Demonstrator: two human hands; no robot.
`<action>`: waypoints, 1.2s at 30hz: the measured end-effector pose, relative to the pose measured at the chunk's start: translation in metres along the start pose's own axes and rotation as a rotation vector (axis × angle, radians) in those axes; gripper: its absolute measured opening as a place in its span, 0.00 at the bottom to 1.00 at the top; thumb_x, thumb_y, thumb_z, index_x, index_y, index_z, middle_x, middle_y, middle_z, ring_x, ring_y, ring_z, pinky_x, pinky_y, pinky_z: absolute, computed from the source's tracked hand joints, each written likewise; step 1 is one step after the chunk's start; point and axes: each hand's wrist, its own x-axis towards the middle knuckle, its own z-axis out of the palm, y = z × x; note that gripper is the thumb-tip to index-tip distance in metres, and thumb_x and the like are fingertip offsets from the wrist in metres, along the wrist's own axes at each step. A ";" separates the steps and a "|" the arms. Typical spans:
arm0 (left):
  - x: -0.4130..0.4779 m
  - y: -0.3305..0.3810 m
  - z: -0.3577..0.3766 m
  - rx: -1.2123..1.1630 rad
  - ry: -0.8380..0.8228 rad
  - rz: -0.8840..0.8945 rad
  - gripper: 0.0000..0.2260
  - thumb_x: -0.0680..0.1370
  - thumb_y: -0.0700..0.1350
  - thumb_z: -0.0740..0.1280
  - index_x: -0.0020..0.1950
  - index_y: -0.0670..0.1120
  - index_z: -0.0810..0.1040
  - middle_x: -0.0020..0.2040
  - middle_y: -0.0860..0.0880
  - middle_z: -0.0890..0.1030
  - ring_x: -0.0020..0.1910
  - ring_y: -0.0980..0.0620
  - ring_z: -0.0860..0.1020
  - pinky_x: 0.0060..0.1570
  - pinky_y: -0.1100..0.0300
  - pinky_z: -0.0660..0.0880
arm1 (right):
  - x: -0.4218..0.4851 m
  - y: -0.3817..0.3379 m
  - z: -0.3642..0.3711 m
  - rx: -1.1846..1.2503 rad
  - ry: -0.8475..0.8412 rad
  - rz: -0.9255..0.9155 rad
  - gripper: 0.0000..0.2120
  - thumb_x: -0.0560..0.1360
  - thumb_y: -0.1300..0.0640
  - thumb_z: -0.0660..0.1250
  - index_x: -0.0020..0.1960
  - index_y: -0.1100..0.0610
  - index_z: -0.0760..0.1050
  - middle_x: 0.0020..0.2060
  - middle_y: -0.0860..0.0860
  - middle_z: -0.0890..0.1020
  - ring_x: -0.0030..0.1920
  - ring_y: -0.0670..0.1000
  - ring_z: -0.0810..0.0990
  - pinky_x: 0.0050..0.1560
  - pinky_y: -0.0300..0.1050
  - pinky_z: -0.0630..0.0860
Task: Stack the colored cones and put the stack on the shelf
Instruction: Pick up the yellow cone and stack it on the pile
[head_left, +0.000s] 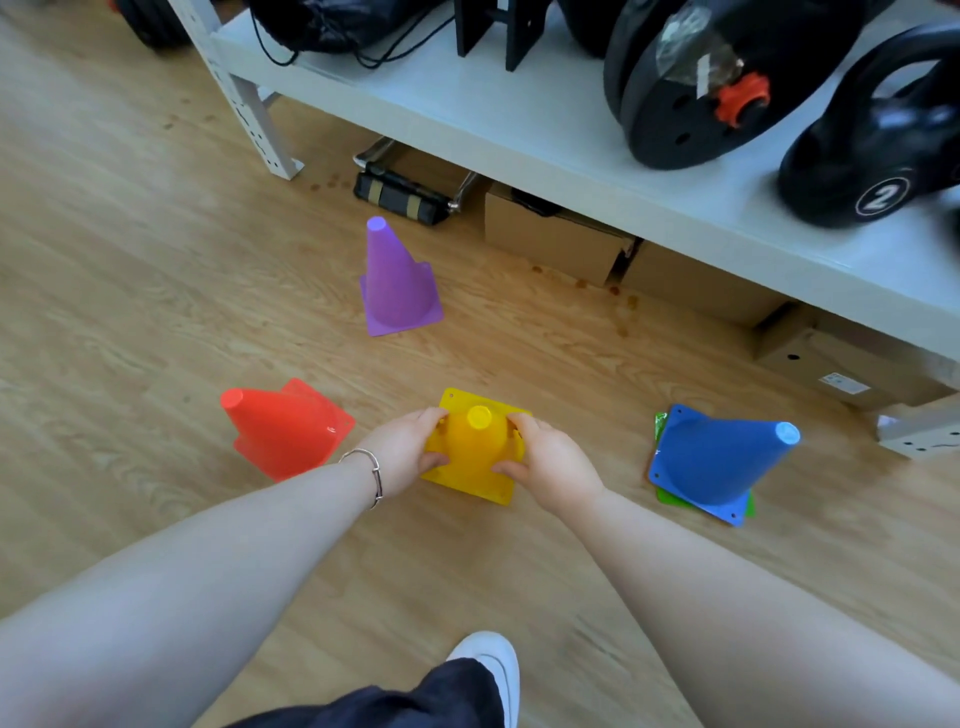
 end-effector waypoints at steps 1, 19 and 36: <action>0.000 0.005 -0.004 -0.027 0.031 0.015 0.29 0.75 0.48 0.69 0.73 0.44 0.63 0.68 0.44 0.73 0.66 0.44 0.73 0.64 0.56 0.67 | -0.001 0.003 -0.006 0.020 0.023 -0.003 0.34 0.72 0.46 0.71 0.72 0.55 0.63 0.66 0.56 0.75 0.64 0.59 0.74 0.61 0.49 0.72; 0.041 0.180 -0.092 -0.151 0.185 0.275 0.27 0.73 0.50 0.72 0.70 0.50 0.68 0.64 0.47 0.78 0.60 0.51 0.78 0.61 0.55 0.75 | -0.089 0.070 -0.173 0.250 0.389 0.056 0.32 0.71 0.44 0.72 0.72 0.45 0.65 0.67 0.48 0.75 0.64 0.50 0.75 0.63 0.51 0.75; 0.102 0.281 -0.008 -0.122 -0.022 0.448 0.26 0.74 0.49 0.70 0.70 0.49 0.66 0.64 0.45 0.78 0.60 0.48 0.77 0.60 0.50 0.77 | -0.145 0.187 -0.169 0.308 0.450 0.274 0.31 0.69 0.47 0.74 0.70 0.46 0.69 0.64 0.49 0.79 0.61 0.49 0.78 0.61 0.51 0.77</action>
